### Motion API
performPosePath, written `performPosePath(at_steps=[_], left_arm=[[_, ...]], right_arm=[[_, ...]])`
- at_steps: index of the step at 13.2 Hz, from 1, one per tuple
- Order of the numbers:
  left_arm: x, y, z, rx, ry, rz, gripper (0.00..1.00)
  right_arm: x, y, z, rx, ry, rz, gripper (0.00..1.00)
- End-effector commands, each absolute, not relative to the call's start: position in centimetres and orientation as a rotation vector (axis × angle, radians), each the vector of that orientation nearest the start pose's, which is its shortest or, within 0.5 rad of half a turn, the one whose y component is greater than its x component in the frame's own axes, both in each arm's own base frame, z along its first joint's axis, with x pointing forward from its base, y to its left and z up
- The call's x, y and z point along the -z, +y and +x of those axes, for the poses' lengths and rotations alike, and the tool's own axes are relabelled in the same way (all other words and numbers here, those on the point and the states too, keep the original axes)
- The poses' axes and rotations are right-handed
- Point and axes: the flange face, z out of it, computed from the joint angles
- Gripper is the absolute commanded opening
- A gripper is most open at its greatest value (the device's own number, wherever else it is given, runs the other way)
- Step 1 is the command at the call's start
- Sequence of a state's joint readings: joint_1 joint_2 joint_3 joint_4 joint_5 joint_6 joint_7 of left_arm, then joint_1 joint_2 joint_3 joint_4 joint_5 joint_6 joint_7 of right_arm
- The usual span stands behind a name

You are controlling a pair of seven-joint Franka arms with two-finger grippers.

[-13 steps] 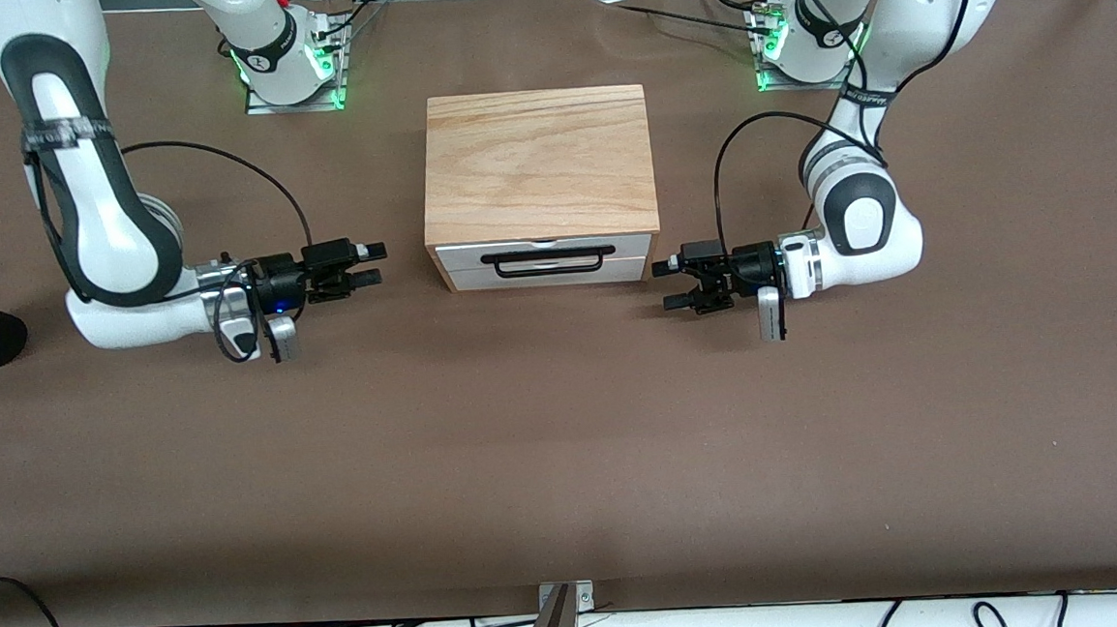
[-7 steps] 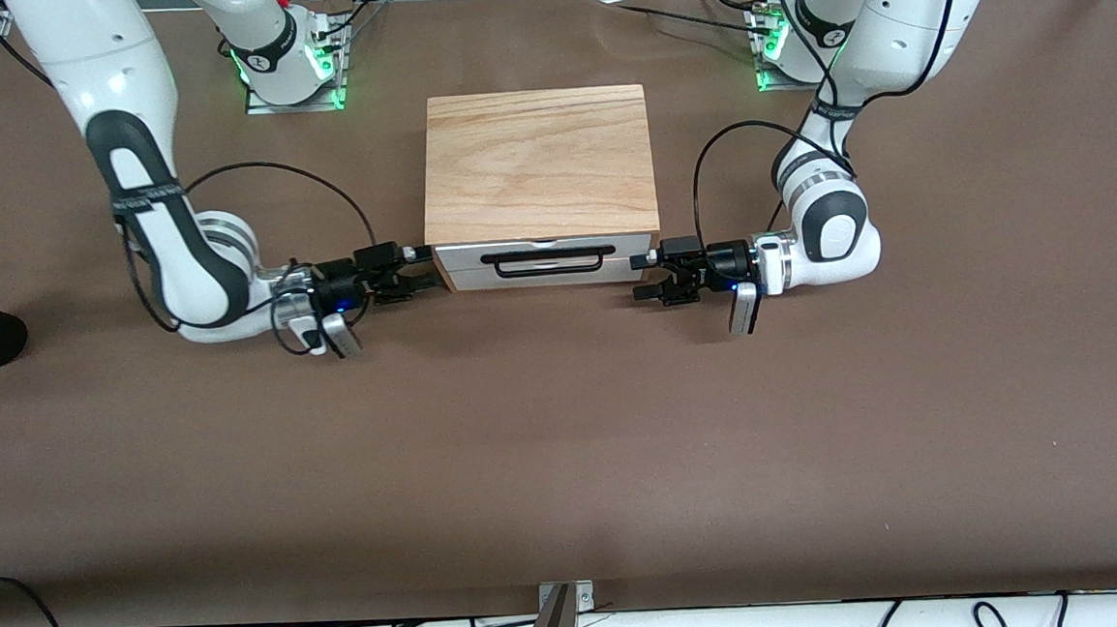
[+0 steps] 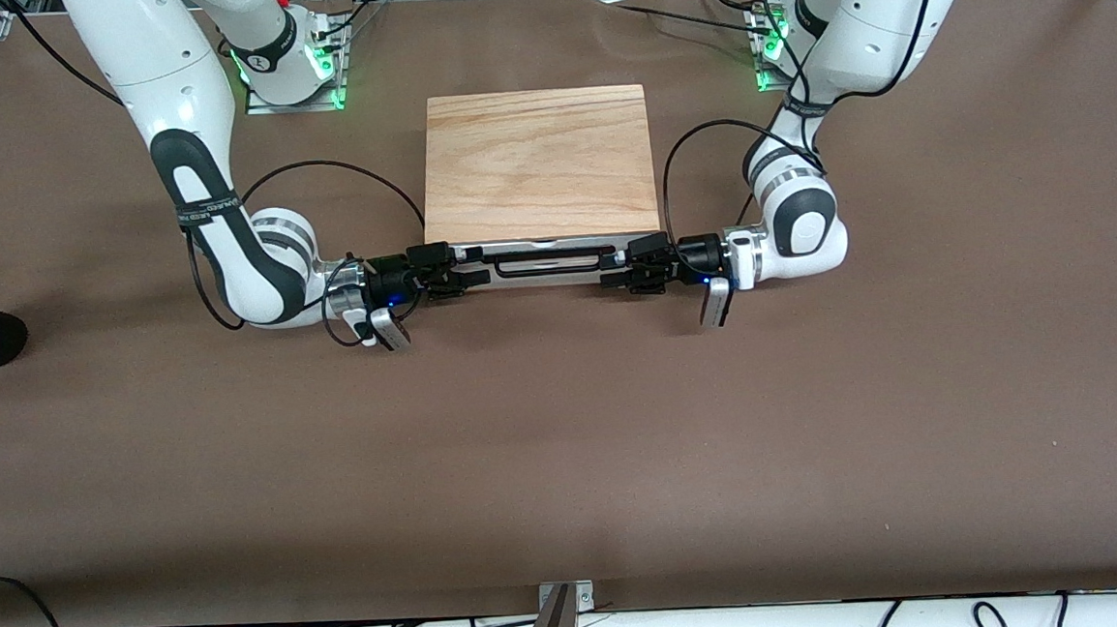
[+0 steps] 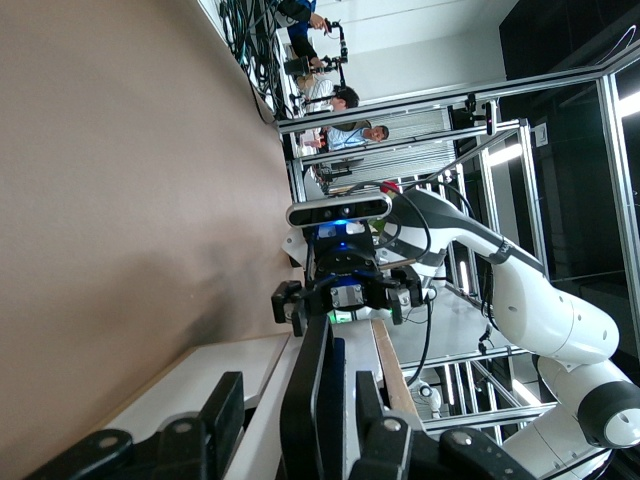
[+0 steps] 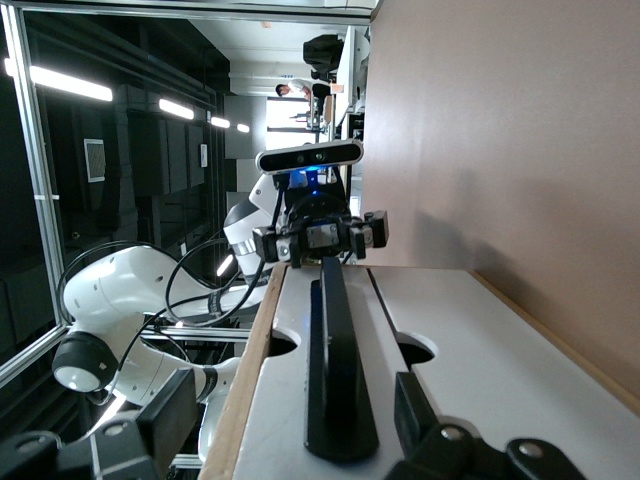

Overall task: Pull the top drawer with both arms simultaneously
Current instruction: 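Close the left gripper and the right gripper on the black handle ends, then pull the drawer handle outward with the left gripper and the right gripper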

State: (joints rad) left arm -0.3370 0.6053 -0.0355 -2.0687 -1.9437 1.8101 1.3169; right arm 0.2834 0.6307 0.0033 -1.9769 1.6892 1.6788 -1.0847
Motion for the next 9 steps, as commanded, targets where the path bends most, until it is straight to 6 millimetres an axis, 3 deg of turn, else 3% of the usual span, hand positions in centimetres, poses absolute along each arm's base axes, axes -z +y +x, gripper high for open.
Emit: performPosePath(at_steps=[1, 4, 8, 9], left_arm=[[-15.3, -28.3, 49.9, -0.190, -0.058, 1.594, 0.53], [-14.6, -28.3, 48.8, -0.164, -0.042, 1.601, 0.44], [-14.5, -28.7, 48.0, -0.146, -0.040, 1.596, 0.34], [-14.4, -28.9, 47.7, -0.138, -0.039, 1.596, 0.32]], right_arm=[[-16.1, 26.6, 52.6, -0.022, -0.133, -1.583, 0.80], [-15.8, 27.3, 52.4, -0.023, -0.124, -1.579, 0.56], [-15.1, 27.5, 52.4, -0.028, -0.121, -1.581, 0.45], [-15.1, 27.6, 52.5, -0.027, -0.125, -1.580, 0.38]])
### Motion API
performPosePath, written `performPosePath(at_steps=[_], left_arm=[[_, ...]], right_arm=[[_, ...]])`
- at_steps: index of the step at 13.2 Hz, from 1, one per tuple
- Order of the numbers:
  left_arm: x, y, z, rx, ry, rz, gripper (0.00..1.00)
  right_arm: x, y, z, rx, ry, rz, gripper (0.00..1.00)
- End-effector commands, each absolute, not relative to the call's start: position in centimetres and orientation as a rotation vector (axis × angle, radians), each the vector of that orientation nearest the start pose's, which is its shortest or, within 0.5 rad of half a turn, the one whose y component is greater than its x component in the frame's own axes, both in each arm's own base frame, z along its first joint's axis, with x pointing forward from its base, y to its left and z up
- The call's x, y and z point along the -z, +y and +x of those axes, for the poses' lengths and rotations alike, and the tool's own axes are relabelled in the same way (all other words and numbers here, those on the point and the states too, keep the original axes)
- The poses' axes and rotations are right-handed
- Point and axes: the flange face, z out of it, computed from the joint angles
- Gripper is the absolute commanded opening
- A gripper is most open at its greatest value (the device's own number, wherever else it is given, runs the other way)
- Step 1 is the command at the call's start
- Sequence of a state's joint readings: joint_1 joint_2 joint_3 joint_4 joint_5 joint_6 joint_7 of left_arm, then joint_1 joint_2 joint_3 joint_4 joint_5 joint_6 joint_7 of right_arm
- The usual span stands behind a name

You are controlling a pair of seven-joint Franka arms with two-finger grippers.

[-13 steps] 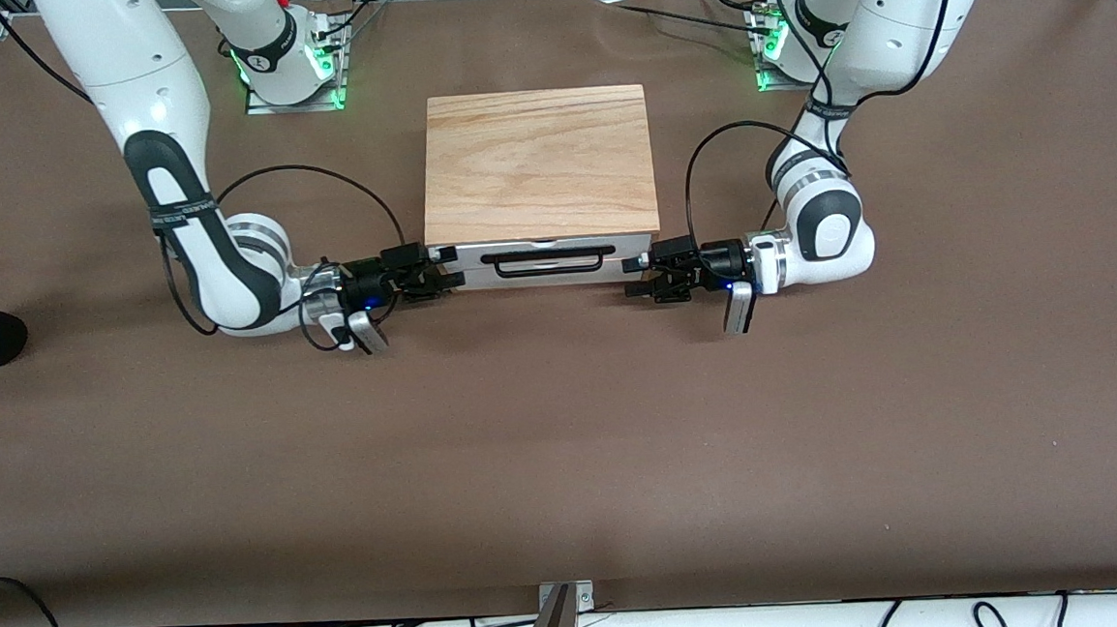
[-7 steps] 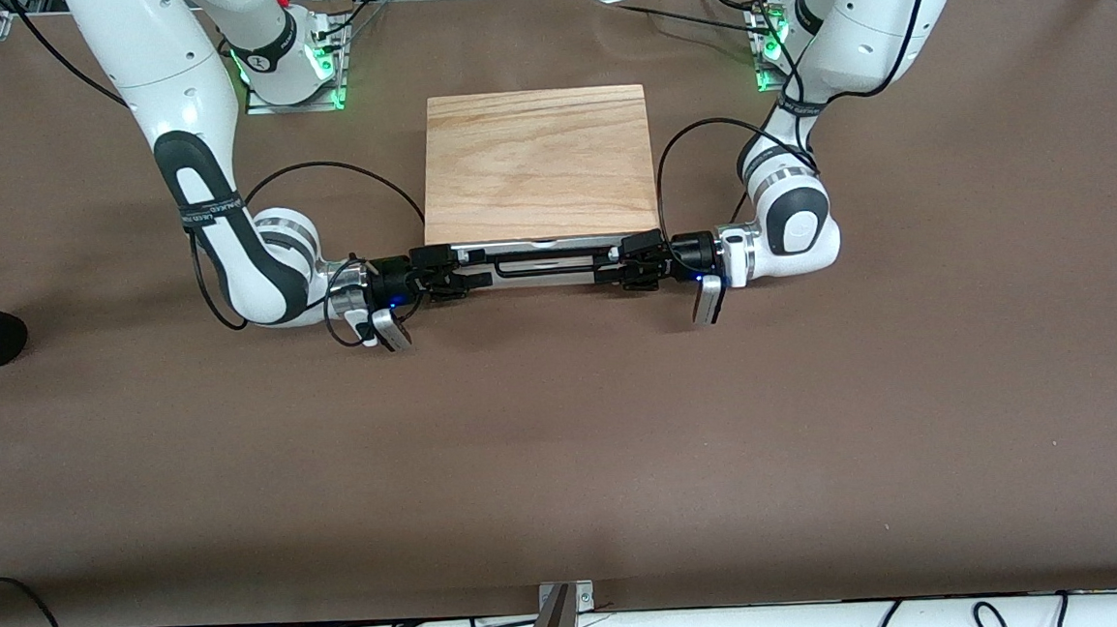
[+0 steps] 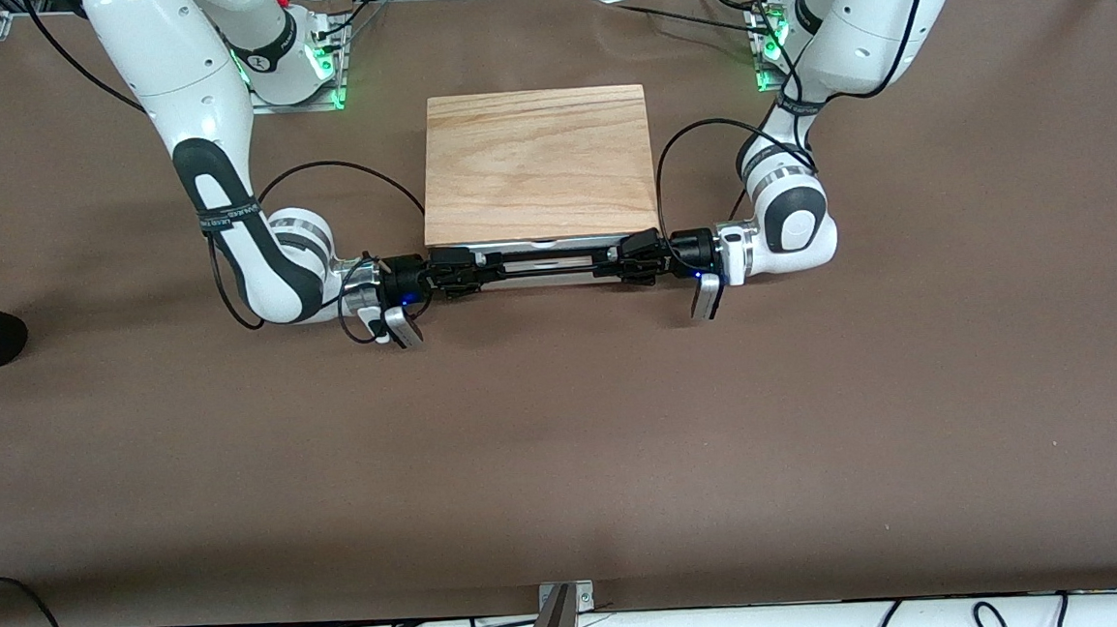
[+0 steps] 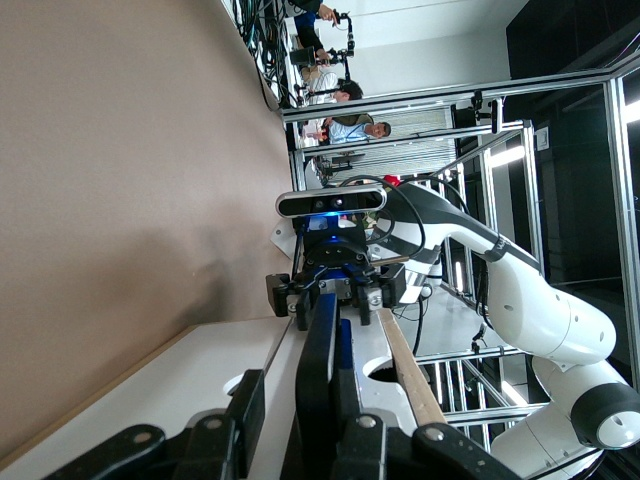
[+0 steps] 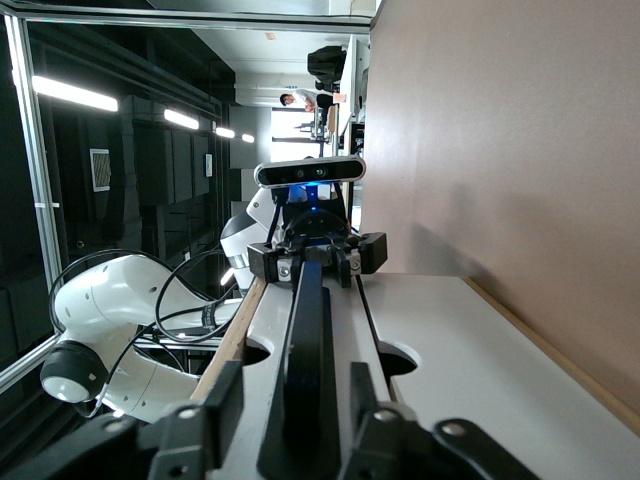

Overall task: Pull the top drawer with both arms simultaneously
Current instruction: 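Pull the drawer handle outward with the left gripper and the right gripper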

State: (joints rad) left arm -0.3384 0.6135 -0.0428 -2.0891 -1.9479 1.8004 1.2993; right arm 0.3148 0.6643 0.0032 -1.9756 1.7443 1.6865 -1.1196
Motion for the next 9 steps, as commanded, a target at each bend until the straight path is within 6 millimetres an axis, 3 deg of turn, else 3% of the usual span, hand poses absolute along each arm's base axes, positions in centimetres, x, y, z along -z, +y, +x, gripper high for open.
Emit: performPosePath(at_steps=[1, 3, 5, 9], left_arm=[[-14.5, -29.0, 47.6, -0.138, -0.039, 1.595, 0.29], [-14.6, -29.1, 47.6, -0.137, -0.041, 1.592, 0.17], [-14.6, -29.1, 47.6, -0.137, -0.041, 1.592, 0.04], [-14.2, -28.9, 47.6, -0.135, -0.034, 1.594, 0.00]], right_arm=[[-14.8, 27.6, 52.6, -0.026, -0.122, -1.585, 0.28], [-14.8, 27.6, 52.9, -0.022, -0.123, -1.588, 0.12], [-15.1, 27.8, 53.3, -0.018, -0.129, -1.586, 0.04], [-15.6, 27.8, 54.0, -0.014, -0.129, -1.588, 0.02]])
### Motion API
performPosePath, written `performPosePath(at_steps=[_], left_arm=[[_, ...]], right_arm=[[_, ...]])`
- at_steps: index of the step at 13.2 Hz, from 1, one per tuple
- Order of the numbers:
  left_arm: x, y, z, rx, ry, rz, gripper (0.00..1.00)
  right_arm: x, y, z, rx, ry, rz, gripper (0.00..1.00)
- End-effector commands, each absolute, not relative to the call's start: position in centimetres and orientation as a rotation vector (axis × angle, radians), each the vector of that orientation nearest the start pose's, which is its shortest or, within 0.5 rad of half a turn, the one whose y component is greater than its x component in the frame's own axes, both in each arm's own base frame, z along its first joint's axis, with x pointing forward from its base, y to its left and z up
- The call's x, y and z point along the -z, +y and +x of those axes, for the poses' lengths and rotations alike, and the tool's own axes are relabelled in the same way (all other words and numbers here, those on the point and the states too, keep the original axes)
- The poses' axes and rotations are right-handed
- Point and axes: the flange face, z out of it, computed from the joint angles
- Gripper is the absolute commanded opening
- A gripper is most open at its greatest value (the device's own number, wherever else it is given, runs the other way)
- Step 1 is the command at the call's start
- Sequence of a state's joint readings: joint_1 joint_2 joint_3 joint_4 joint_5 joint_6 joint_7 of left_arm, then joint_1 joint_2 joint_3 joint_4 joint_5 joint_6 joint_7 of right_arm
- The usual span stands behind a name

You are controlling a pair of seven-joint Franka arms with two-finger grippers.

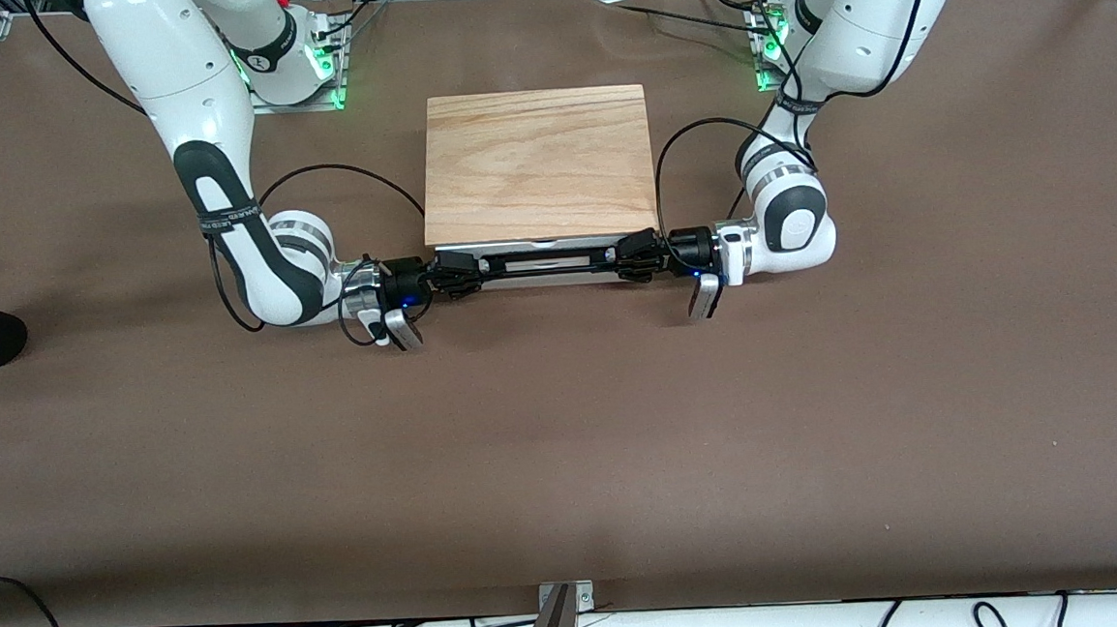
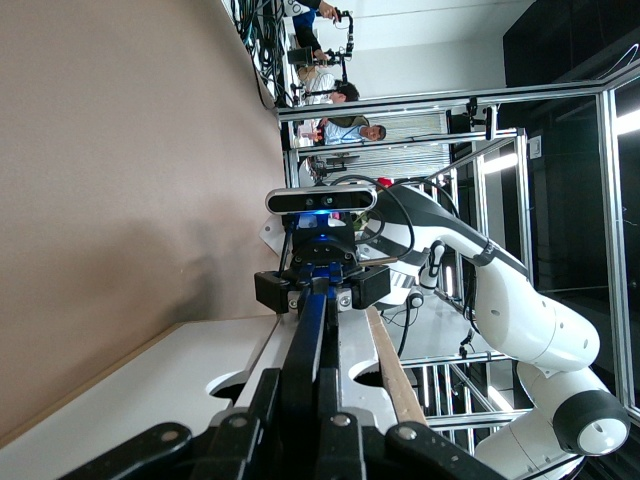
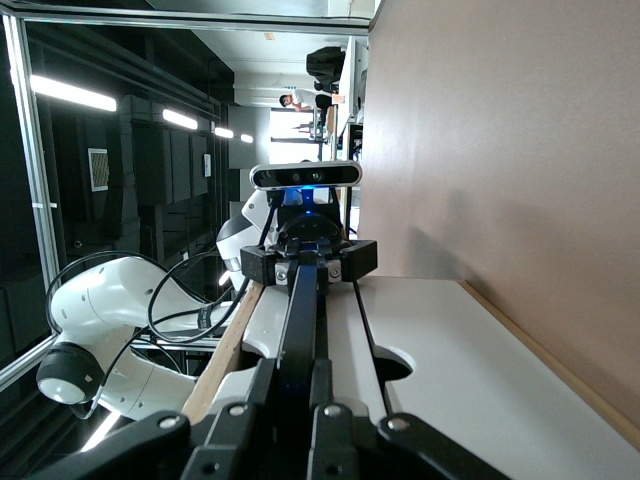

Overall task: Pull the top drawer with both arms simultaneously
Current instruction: 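Pull the drawer handle outward with the left gripper and the right gripper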

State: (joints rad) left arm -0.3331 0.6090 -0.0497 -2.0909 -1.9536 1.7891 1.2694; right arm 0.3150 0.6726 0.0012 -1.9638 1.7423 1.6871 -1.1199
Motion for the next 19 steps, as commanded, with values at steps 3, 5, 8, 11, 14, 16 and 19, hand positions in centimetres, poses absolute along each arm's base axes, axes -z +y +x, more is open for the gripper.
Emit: performPosePath(at_steps=[3, 5, 8, 11, 14, 16, 19], left_arm=[[-13.4, -28.9, 47.6, -0.126, -0.022, 1.598, 0.00], [-13.4, -28.8, 47.9, -0.119, 0.009, 1.595, 0.00], [-13.4, -28.8, 49.2, -0.137, 0.011, 1.587, 0.00], [-13.2, -29.0, 50.6, -0.157, 0.048, 1.573, 0.00], [-13.2, -28.9, 52.5, -0.161, 0.075, 1.564, 0.00], [-13.3, -29.0, 53.4, -0.162, 0.080, 1.563, 0.00], [-13.9, -28.3, 55.2, -0.162, 0.109, 1.564, 0.00]], right_arm=[[-15.7, 27.8, 54.5, -0.007, -0.132, -1.587, 0.02], [-15.6, 27.9, 55.3, 0.001, -0.135, -1.585, 0.02], [-16.4, 27.9, 57.3, -0.010, -0.113, -1.582, 0.02], [-17.1, 27.6, 59.2, -0.009, -0.099, -1.578, 0.02], [-17.6, 26.8, 61.1, 0.003, -0.081, -1.574, 0.02], [-18.3, 26.5, 62.3, 0.009, -0.075, -1.571, 0.02], [-18.2, 25.9, 63.6, 0.012, -0.054, -1.567, 0.02]])
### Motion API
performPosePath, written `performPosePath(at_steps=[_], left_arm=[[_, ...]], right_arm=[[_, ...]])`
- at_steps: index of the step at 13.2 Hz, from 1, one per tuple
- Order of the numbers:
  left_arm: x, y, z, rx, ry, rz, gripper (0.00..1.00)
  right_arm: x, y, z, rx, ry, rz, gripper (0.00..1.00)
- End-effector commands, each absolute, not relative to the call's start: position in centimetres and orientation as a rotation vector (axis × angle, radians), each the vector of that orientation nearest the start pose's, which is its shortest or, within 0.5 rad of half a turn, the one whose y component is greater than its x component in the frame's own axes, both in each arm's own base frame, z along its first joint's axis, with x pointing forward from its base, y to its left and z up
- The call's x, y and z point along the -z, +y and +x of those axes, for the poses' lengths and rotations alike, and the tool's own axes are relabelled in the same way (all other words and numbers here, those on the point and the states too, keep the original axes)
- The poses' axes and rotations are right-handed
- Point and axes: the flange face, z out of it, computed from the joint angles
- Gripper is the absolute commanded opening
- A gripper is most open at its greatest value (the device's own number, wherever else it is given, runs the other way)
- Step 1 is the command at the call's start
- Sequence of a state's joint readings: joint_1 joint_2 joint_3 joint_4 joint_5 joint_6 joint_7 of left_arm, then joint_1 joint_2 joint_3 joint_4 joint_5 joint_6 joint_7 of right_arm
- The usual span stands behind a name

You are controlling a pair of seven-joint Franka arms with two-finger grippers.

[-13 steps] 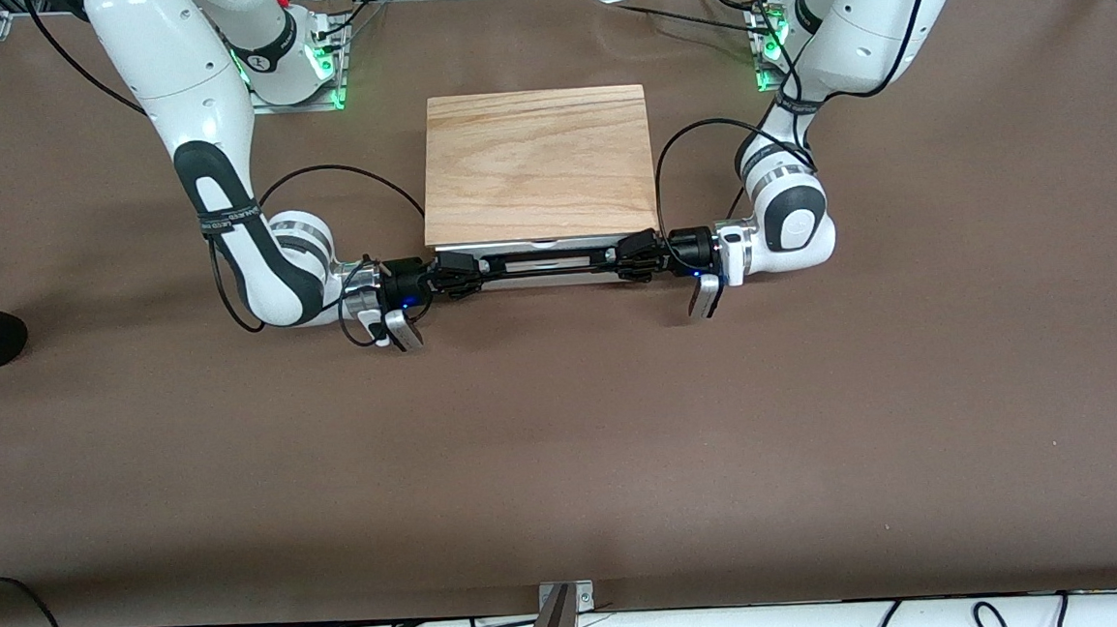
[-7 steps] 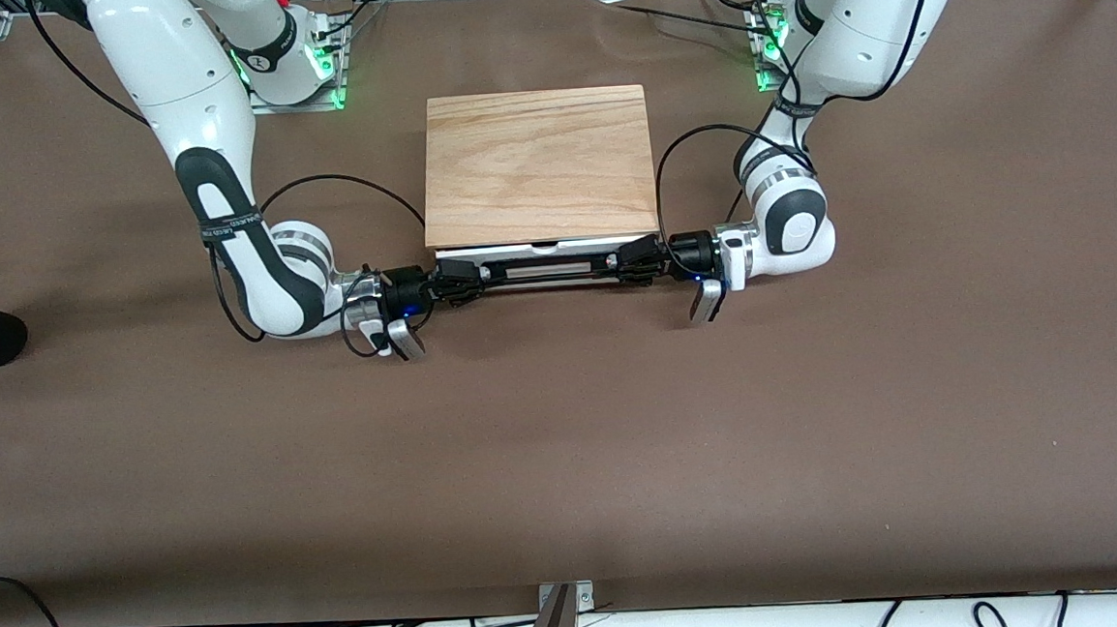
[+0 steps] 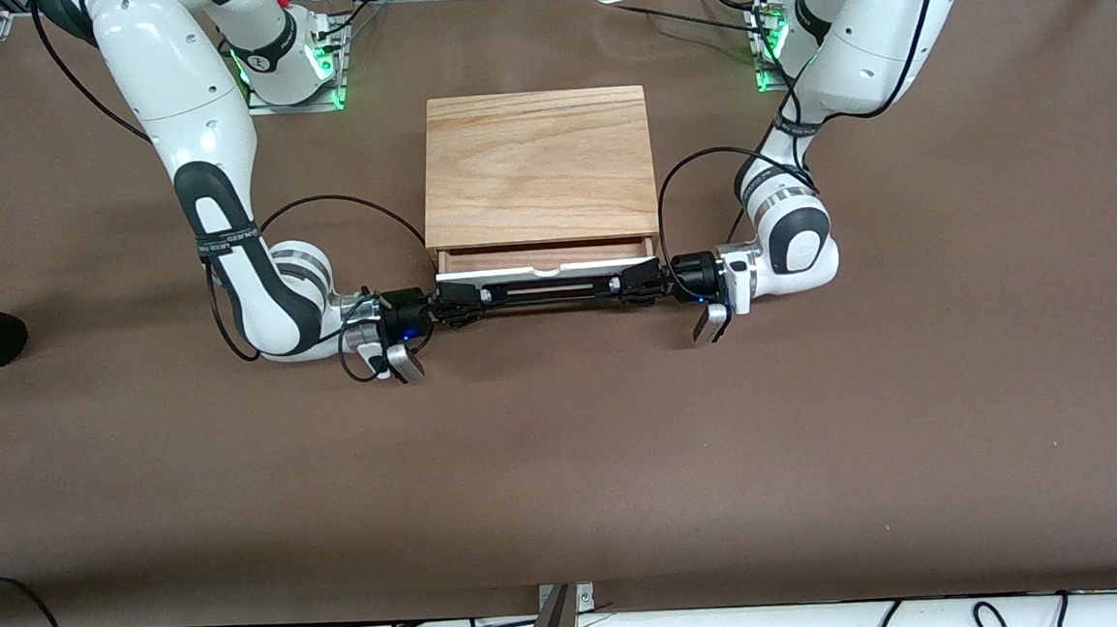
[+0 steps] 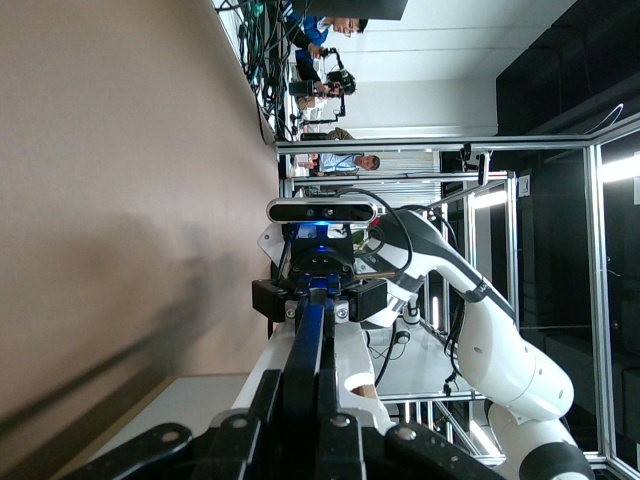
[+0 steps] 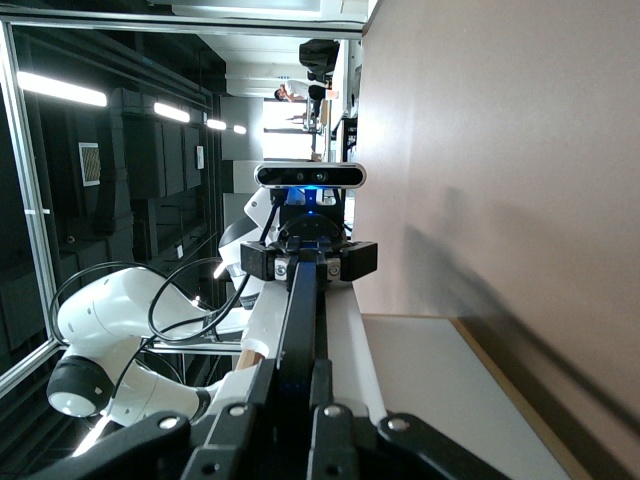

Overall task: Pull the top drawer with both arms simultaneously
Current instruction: 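Pull the drawer handle outward with the left gripper and the right gripper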

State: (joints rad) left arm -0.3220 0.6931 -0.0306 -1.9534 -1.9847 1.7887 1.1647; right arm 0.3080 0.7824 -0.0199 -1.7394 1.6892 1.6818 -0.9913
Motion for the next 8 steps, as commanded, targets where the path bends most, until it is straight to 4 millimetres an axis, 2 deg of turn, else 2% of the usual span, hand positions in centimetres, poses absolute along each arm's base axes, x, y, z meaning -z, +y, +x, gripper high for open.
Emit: performPosePath(at_steps=[1, 8], left_arm=[[-13.8, -28.5, 55.7, -0.161, 0.113, 1.563, 0.00], [-14.0, -28.0, 59.2, -0.149, 0.174, 1.563, 0.00]], right_arm=[[-18.4, 25.6, 64.5, 0.016, -0.048, -1.564, 0.02], [-18.6, 24.5, 67.6, 0.054, -0.031, -1.566, 0.02]])
